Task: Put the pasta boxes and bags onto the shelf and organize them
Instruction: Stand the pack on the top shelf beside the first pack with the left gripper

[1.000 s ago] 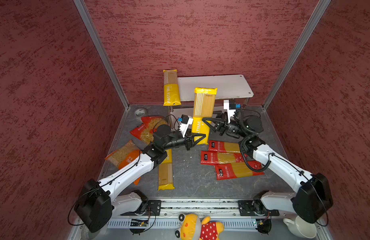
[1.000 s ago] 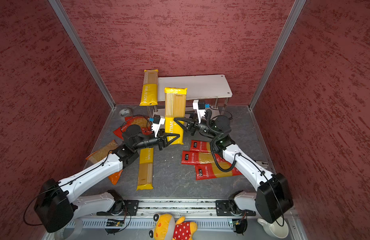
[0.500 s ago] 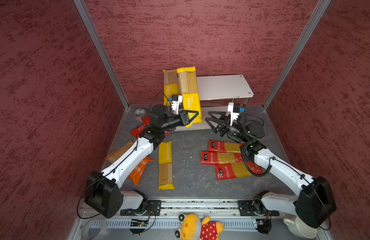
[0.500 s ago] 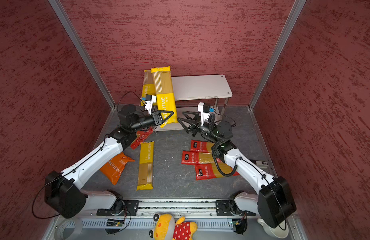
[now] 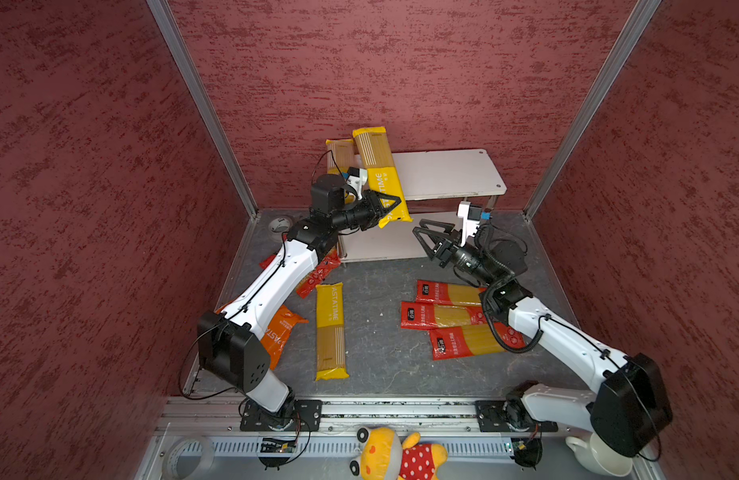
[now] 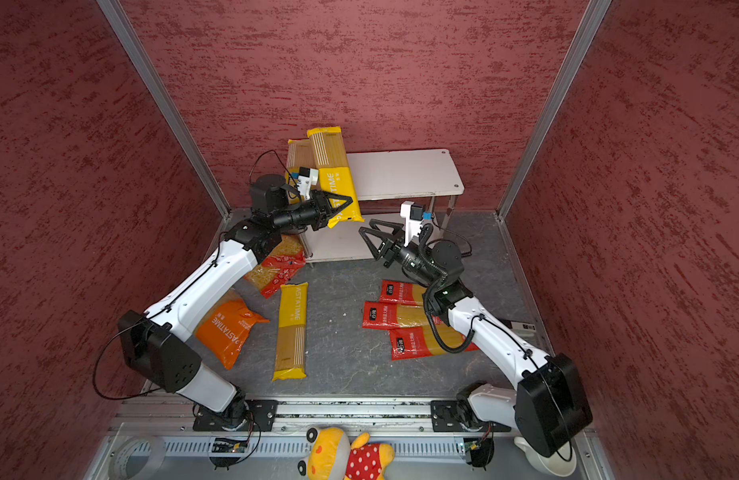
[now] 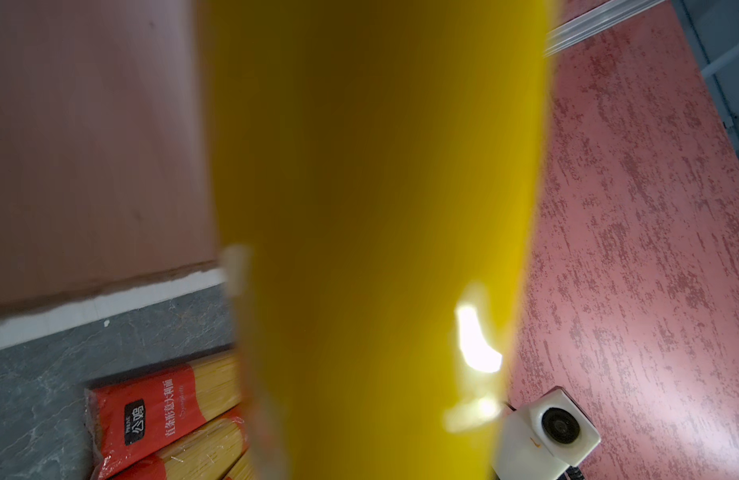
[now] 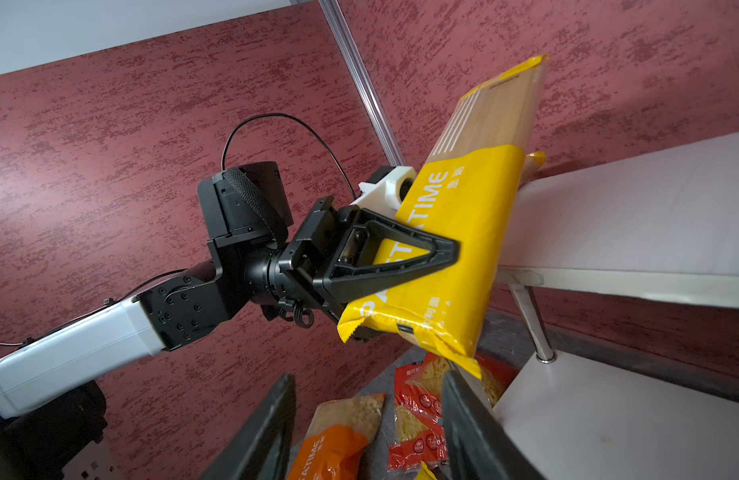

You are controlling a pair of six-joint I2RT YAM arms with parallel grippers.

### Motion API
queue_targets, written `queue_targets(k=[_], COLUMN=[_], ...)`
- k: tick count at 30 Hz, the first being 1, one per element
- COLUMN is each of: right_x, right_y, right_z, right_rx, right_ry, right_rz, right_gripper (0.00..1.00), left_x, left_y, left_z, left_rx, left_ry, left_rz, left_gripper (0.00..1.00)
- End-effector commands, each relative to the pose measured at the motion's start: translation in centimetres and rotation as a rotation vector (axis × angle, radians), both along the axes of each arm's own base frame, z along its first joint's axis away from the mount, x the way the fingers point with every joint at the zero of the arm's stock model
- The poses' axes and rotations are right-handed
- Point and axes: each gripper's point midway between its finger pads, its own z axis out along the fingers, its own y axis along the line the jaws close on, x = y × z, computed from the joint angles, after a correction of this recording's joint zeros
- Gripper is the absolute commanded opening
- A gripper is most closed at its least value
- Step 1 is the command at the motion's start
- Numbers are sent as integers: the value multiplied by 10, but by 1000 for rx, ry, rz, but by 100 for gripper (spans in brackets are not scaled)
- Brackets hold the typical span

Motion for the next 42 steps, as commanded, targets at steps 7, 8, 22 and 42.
queue_targets(k=[7,8,22,42], right_x=[35,41,53,67], right_y=[-7,-8,13,35], right_z=[-11,-17,-34,-9], right_rx=[66,58,51,258], right_ry=[296,345,540,593], right_rz=[-27,-40,81,256], right_gripper=[58,58,65,52], left_x=[8,9,7,-5], left_y=[-1,0,7,20], left_z=[33,31,27,13], left_rx=[-91,-93,-130,-118], left_ry=[-57,-51,-38,-39], left_rz=[18,20,7,22], left_gripper=[17,20,43,53])
